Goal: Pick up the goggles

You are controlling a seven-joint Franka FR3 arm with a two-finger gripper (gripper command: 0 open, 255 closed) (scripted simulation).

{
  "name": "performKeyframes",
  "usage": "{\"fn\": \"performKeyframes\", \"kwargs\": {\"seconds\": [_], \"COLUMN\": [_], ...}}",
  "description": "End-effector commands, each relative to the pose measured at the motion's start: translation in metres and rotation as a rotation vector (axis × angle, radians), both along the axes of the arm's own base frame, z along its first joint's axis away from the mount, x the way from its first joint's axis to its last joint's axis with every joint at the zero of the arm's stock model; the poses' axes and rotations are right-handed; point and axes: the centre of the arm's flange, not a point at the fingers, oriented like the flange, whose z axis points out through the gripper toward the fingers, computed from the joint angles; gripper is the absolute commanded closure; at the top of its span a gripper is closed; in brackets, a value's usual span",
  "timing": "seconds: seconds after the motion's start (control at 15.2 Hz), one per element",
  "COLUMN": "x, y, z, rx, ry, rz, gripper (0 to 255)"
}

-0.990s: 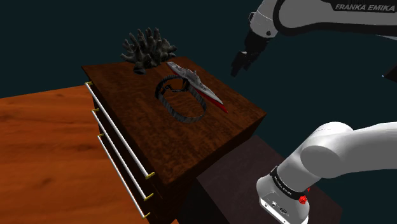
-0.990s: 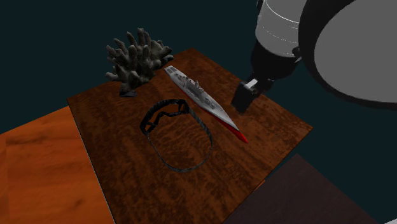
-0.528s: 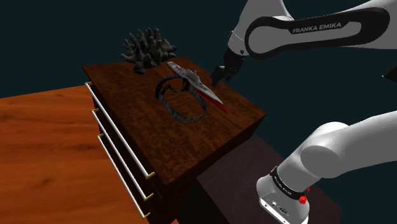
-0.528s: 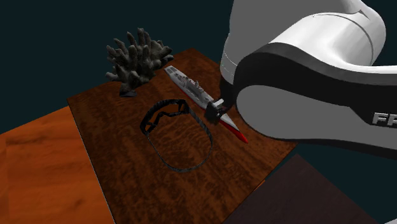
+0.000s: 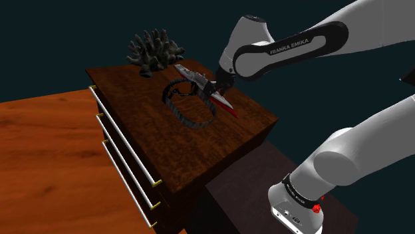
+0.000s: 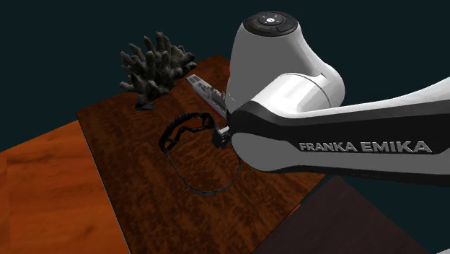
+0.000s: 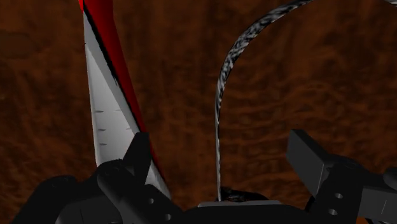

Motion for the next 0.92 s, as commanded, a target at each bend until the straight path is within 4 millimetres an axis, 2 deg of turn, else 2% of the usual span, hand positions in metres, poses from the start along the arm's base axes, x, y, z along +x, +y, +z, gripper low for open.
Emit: {"fn": "performKeyframes", "kwargs": {"seconds": [0.0, 0.26, 0.46, 0.53, 0.86], "x": [0.001, 0.001, 0.001, 0.001, 0.001], "y": [0.001, 0.001, 0.001, 0.001, 0.001], "z": [-0.012, -0.034, -0.037, -0.037, -0.037], "rx": [0.003, 0.003, 0.003, 0.003, 0.003], "ry": [-0.002, -0.002, -0.002, -0.002, -0.002], "rz": [-0.002, -0.002, -0.002, -0.002, -0.002], "gripper": [0, 0, 0, 255, 255]}}
